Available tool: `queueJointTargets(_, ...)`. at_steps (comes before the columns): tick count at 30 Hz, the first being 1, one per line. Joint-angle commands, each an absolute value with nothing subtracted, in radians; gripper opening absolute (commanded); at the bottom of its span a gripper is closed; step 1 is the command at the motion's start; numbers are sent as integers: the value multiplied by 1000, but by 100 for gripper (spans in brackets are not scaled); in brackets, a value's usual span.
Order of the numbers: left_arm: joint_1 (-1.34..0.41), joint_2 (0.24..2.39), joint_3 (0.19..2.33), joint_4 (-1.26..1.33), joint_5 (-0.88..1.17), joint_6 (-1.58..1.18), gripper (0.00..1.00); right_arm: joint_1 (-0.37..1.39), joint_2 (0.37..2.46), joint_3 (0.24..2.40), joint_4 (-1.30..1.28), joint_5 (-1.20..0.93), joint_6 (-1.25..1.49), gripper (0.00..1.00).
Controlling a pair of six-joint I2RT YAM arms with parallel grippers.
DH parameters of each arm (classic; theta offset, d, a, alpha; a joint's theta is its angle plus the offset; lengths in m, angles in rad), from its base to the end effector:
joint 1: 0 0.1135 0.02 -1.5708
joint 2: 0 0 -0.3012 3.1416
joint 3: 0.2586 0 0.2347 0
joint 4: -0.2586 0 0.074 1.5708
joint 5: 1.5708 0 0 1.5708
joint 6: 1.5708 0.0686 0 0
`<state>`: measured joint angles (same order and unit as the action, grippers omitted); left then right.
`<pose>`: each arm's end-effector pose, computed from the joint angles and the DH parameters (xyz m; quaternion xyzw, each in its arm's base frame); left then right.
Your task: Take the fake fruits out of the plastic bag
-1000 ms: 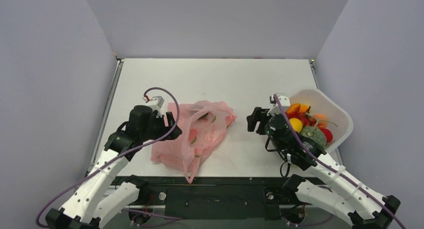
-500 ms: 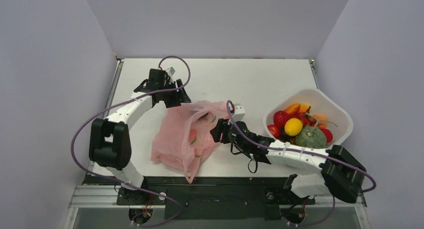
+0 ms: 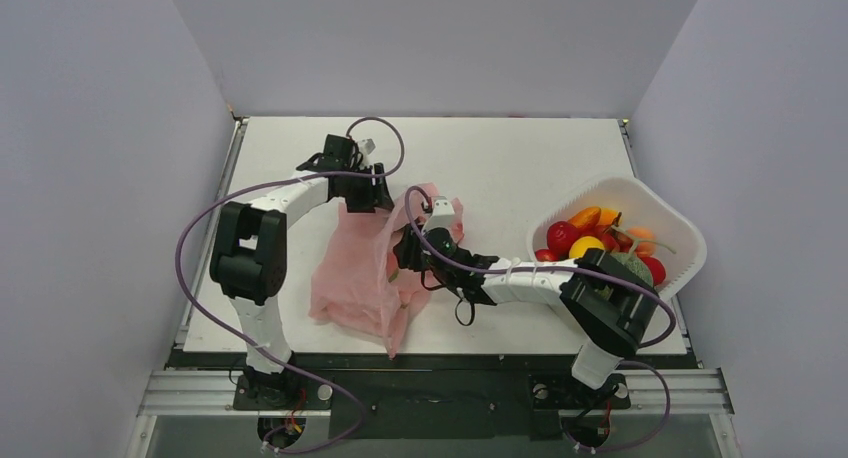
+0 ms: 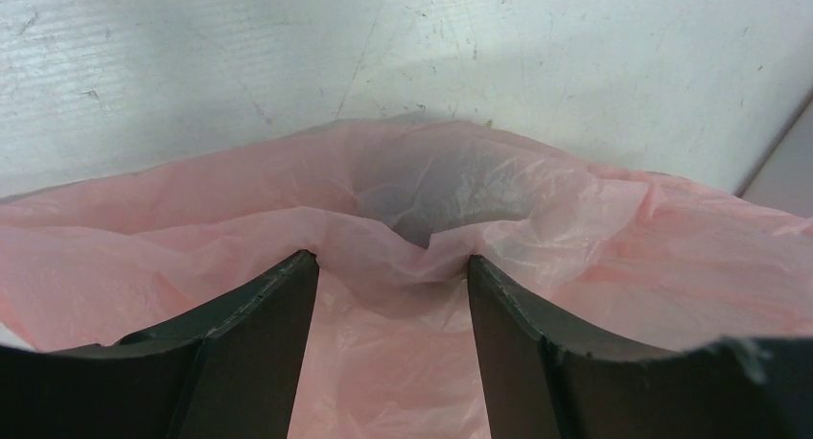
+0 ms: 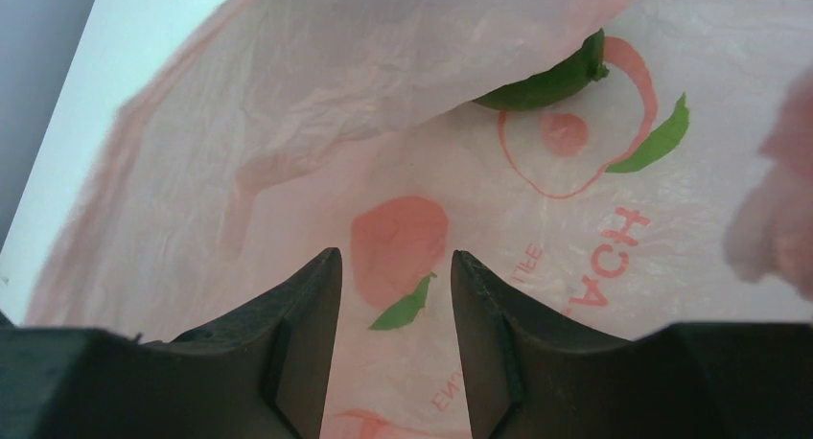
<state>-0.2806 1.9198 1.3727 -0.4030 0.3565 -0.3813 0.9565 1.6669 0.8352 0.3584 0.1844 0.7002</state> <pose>0.4050 -0.1417 0.2173 0.0069 0.9387 -0.2573 0.2294 0.2247 0.2967 0.2216 -0.0609 0.8487 0.3296 0.4090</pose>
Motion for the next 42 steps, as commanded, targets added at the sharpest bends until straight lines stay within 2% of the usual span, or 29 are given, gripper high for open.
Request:
queueJointTargets(1, -282, 1970, 1408, -352, 347, -327, 56, 957, 1691, 890, 402, 291, 724, 42)
queueJointTargets(4, -285, 2036, 1436, -370, 366, -327, 55, 956, 1708, 923, 351, 375, 726, 45)
queueJointTargets(10, -290, 2099, 1492, -418, 383, -316, 54, 917, 1742, 977, 285, 440, 691, 56)
queueJointTargets(13, -298, 2121, 1513, -443, 390, -304, 54, 884, 1751, 977, 279, 444, 698, 64)
queueJointTargets(20, -308, 2152, 1523, -449, 412, -306, 54, 826, 1775, 989, 289, 412, 650, 71)
queueJointTargets(29, -349, 2169, 1532, -461, 425, -295, 54, 791, 1852, 993, 421, 279, 382, 74)
queueJointTargets(42, -357, 2186, 1547, -472, 465, -291, 54, 777, 1972, 1063, 485, 246, 133, 76)
